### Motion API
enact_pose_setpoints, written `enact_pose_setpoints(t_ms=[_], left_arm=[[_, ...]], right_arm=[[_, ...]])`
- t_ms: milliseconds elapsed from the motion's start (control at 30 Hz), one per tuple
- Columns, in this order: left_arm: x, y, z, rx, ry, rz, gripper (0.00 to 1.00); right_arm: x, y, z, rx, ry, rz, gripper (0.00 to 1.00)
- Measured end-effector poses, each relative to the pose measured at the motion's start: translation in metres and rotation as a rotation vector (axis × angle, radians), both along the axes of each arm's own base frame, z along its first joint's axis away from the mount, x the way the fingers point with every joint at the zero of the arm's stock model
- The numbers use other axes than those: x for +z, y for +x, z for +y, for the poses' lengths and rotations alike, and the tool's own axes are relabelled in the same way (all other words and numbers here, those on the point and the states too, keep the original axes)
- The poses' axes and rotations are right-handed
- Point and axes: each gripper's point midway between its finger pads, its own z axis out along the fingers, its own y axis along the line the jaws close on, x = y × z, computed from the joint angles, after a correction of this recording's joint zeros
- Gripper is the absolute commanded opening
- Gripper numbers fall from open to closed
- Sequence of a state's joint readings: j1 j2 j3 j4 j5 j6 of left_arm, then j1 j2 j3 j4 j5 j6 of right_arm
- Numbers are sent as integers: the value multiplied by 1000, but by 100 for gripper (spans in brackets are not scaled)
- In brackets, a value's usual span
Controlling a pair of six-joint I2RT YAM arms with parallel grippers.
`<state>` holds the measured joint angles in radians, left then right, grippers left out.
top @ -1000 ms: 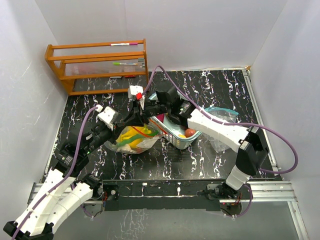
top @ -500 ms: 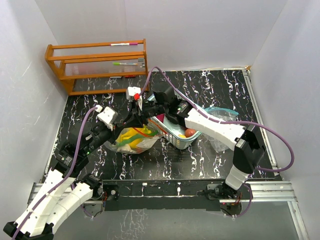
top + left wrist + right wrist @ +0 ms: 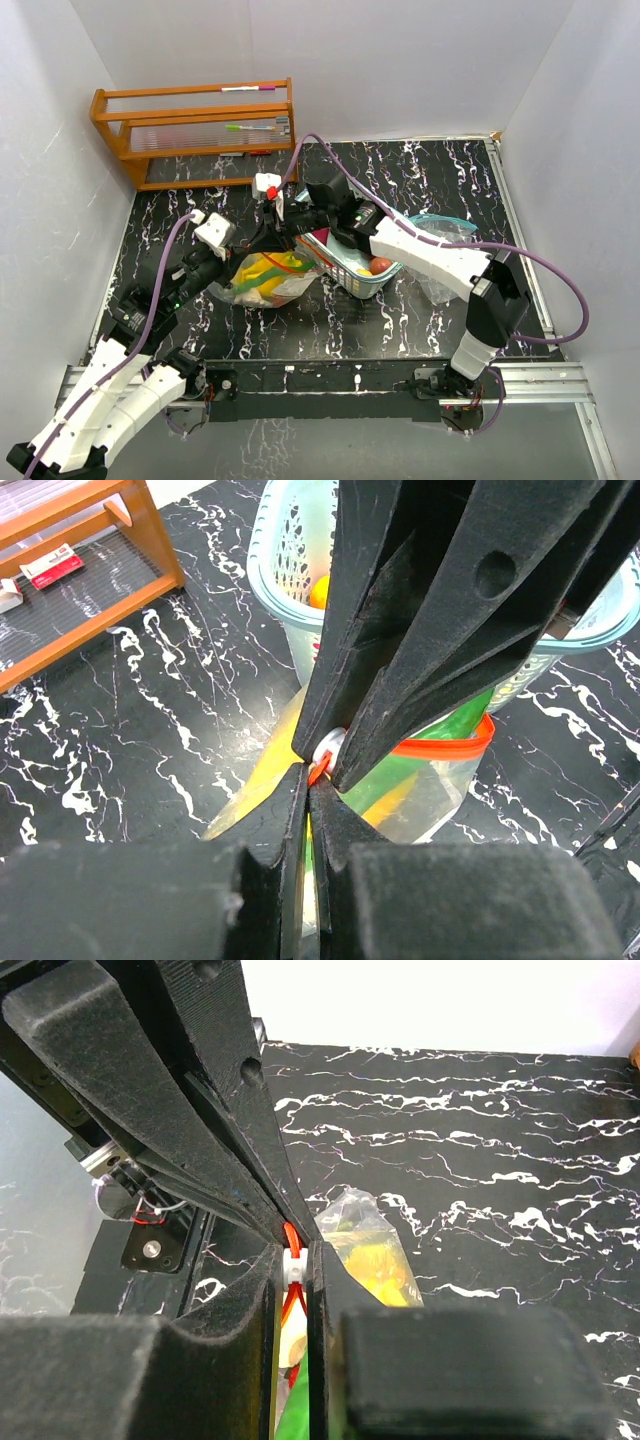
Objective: Place the food in the zip-top bag and seal the zipper
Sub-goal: Zip the zipper food storage bag at the center of the board.
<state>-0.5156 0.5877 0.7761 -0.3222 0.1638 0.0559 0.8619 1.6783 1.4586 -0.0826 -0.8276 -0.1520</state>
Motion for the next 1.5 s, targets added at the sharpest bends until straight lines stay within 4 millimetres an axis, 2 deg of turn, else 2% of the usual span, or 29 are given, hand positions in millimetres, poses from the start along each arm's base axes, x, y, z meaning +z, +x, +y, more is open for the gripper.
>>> enact_pose_setpoints(t_ms=[200,400,600,733,800,967,1067,1100,1200,1233,1400,1500], left_arm=[[6,3,3,25,4,-5,0],[25,6,3,48,-27,-37,0],[38,14,10,107,-54,-77,0],[51,23,25,204,-64,-125,0],[65,28,35,270,-79,-163,0],[77,34,51,363,-93,-203,0],[79,33,47,342,-97,-212,0],[80,32,42,309,-104,-221,7],[74,25,23,197,-123,-227,39],[71,24,17,164,-128,-224,45],[61,4,-16,-45,-169,-199,53],[62,-11,-31,-165,-194,-200,58]], right_arm=[[1,5,-6,-43,-11,-3,8],[0,12,-28,-101,-16,0,8],[-13,19,-51,-151,-43,31,8],[-30,18,-69,-184,-86,71,8],[-38,17,-78,-200,-109,95,8],[-39,14,-89,-216,-114,103,8],[-35,10,-92,-215,-109,99,8],[-33,10,-92,-214,-106,97,8],[-31,7,-92,-203,-100,96,8],[-30,6,-92,-197,-99,97,8],[-30,3,-92,-178,-97,104,8],[-30,0,-92,-167,-97,108,8]])
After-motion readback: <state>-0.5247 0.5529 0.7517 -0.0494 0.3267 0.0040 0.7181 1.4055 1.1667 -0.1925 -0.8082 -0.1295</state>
